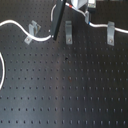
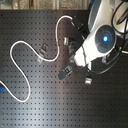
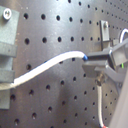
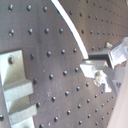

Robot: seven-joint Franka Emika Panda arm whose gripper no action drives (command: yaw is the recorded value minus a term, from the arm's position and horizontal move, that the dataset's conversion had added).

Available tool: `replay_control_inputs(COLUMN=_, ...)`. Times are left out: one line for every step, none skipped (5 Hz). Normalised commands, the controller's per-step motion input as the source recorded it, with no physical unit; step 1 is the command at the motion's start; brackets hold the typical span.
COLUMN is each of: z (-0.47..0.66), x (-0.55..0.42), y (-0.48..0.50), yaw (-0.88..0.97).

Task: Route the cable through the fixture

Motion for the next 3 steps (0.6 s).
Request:
replay_control_inputs(z=-0.29, x=-0.312, y=-0.441, yaw=-0.23)
replay_control_inputs(z=-0.25, x=-0.174, y=-0.288, yaw=-0.05)
replay_control_inputs(z=0.0, x=-0.018, y=-0.016, yaw=0.0)
